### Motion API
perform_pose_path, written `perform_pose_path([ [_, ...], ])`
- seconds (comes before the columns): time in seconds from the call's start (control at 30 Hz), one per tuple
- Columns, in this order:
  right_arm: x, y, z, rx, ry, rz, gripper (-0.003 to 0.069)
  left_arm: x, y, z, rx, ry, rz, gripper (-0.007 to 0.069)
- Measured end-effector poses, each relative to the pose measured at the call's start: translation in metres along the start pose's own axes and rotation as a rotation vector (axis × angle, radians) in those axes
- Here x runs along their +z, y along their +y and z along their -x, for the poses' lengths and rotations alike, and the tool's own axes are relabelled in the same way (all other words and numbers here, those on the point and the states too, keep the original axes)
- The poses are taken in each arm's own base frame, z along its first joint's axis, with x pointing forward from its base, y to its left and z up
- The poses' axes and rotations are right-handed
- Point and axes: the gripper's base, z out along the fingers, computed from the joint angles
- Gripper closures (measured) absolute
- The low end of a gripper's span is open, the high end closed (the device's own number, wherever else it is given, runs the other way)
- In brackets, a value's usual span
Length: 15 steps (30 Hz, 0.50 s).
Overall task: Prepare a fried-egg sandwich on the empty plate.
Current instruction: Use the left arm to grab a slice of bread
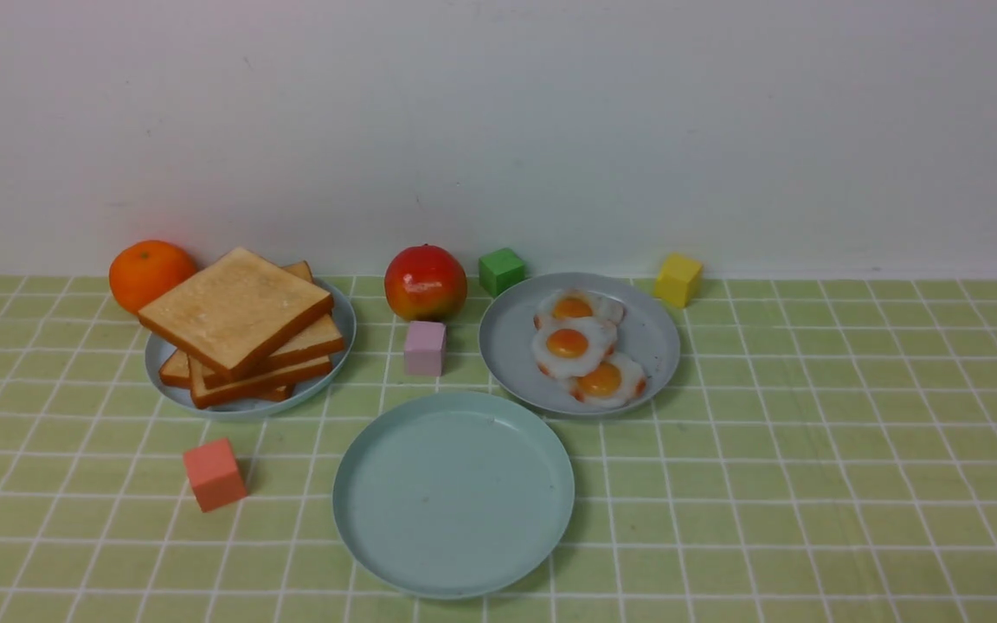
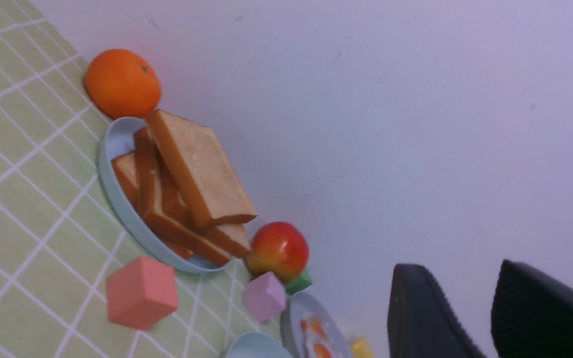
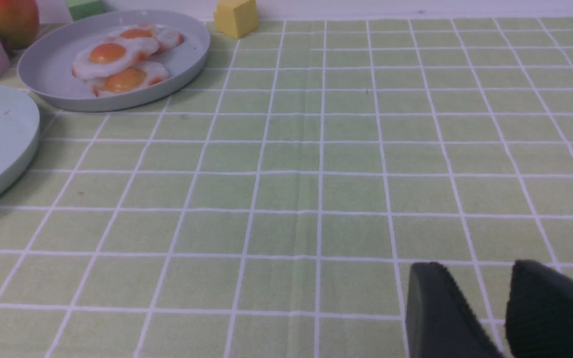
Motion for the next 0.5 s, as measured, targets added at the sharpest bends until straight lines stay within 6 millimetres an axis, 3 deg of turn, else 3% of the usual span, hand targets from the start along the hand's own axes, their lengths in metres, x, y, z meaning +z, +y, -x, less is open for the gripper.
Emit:
perform_pose_path([
  [0.17, 0.000, 0.000, 0.000, 0.000, 0.000, 0.000, 0.0421, -0.001, -0.015, 0.004, 0.025, 0.071, -0.018, 0.0463],
  [0.3, 0.000, 0.000, 0.000, 0.000, 0.000, 0.000, 0.0421, 0.005, -0.051, 0.018, 0.286, 0.251, -0.001, 0.0622],
  [0.37, 0.000, 0.000, 0.000, 0.000, 0.000, 0.000, 0.0421, 0.011, -0.061, 0.021, 0.362, 0.332, 0.027, 0.0638],
  [0.5, 0.000, 0.001, 0.002, 0.064, -0.024, 0.014, 0.0421, 0.040, -0.076, 0.015, 0.561, 0.737, 0.202, 0.0638],
])
